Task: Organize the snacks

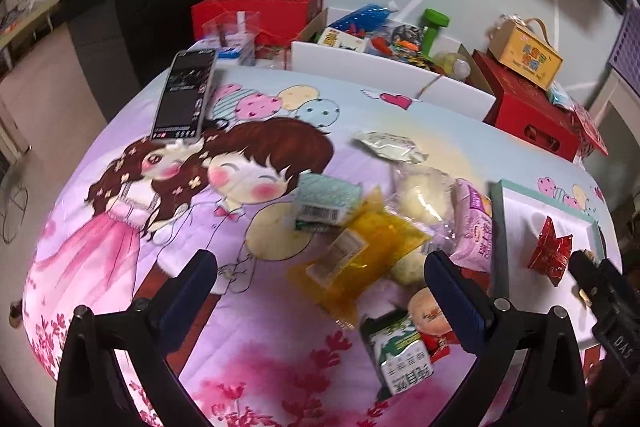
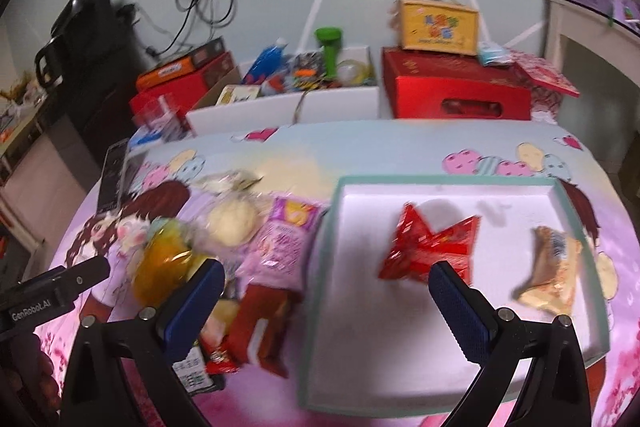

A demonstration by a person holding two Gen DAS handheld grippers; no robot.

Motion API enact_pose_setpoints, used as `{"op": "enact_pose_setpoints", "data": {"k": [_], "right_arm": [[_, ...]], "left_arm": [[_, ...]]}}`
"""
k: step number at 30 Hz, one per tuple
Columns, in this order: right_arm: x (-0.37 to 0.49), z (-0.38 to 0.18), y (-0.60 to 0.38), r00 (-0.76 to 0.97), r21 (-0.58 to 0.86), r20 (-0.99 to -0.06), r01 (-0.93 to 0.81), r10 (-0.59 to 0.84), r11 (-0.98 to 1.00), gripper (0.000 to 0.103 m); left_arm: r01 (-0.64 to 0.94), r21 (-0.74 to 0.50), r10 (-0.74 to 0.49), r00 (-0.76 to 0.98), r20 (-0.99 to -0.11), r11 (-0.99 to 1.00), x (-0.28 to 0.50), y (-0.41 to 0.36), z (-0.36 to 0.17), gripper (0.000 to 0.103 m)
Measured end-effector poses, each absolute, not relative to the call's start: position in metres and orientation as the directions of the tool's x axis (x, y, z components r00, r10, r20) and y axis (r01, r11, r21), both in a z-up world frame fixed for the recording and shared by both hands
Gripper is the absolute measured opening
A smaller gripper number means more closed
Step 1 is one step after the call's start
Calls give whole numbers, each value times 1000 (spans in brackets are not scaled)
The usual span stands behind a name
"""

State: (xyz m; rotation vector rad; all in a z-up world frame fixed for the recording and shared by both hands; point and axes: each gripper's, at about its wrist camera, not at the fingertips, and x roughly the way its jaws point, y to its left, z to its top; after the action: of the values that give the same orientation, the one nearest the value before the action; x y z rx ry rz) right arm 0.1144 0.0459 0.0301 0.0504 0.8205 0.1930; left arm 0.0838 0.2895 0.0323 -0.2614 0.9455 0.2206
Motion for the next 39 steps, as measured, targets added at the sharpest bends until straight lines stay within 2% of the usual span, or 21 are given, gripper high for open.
{"op": "enact_pose_setpoints", "data": {"k": [5, 8, 11, 21, 29, 31, 37, 39], "right_arm": [[112, 15, 73, 618, 103, -758, -201, 208, 974, 103], [110, 6, 88, 592, 92, -776, -238, 219, 967, 102], [109, -3, 100, 571, 84, -787, -273, 232, 958, 99], [111, -25, 127, 527, 53, -819, -324, 226, 945, 96], [112, -32, 143, 516, 38, -824, -364, 235, 931, 77], [112, -34, 145, 513, 36, -825, -371, 237, 928, 70], [112, -38, 149, 517, 10, -825, -389, 227, 921, 69], [112, -38, 149, 519, 7, -824, -391, 227, 921, 68]], "left_arm": [[-308, -190, 2, 529, -848, 932, 75, 300, 10, 103], [-341, -205, 4, 523, -852, 917, 75, 309, 3, 103], [-354, -239, -24, 516, -856, 904, 77, 315, -3, 103], [-272, -248, -91, 484, -870, 930, 110, 303, -23, 103], [-196, -211, -93, 485, -870, 958, 135, 291, -34, 103], [-178, -203, -93, 485, -870, 963, 141, 288, -38, 102], [-177, -174, -72, 471, -879, 969, 145, 284, -44, 95], [-183, -199, -92, 469, -878, 963, 145, 286, -45, 82]]}}
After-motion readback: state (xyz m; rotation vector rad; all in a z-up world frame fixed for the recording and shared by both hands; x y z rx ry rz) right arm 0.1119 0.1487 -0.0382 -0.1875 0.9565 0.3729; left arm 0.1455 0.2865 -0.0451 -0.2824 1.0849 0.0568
